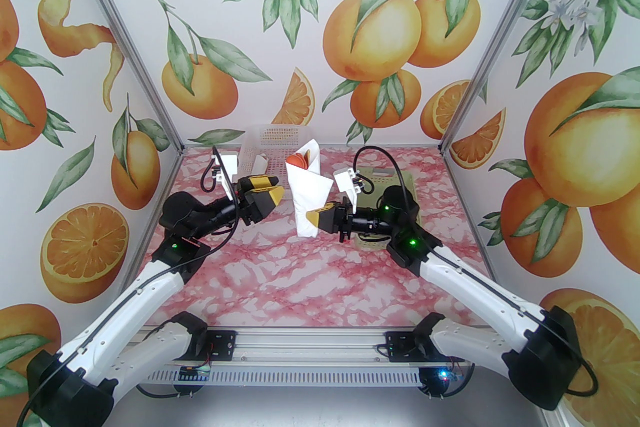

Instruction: Place the utensils on the paper napkin and roll it up

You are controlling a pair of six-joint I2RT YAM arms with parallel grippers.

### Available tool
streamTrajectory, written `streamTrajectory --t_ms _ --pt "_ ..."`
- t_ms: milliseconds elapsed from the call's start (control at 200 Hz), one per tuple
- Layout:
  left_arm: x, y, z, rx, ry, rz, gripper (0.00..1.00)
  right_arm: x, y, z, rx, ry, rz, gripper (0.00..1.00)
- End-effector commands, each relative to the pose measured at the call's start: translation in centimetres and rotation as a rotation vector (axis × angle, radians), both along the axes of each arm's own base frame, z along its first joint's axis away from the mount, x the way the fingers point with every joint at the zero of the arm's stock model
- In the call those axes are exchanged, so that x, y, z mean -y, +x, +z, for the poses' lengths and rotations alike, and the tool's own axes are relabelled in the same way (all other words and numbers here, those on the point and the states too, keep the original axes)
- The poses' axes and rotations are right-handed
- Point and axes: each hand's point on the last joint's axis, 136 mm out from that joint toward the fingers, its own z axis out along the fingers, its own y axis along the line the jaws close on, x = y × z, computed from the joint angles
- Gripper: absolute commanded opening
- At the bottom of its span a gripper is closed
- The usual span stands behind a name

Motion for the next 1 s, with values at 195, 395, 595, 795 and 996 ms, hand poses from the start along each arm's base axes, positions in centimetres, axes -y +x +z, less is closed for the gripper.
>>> streamTrajectory --t_ms 195,395,595,795,996 --pt "1.6 -1.2 -0.3 0.029 -0.053 -0.135 0.67 0.0 -1.0 2.1 0.058 0.055 0.052 0.0" --pt "2.8 -1.3 -0.5 0.036 -0.041 -0.164 0.61 -0.4 -1.5 2.3 0.061 0.058 0.079 0.0" --pt "3.3 -1.4 -0.6 0.042 -0.035 -0.179 0.54 -0.7 -1.7 2.1 0.056 0.054 0.099 0.0" --pt "3.8 -1.8 -0.5 0.053 -0.037 -0.201 0.48 -1.0 -2.2 2.1 0.058 0.055 0.125 0.0" --pt "4.4 -2.2 -0.4 0.061 -0.036 -0.228 0.4 -1.1 -2.6 2.4 0.069 0.061 0.144 0.0"
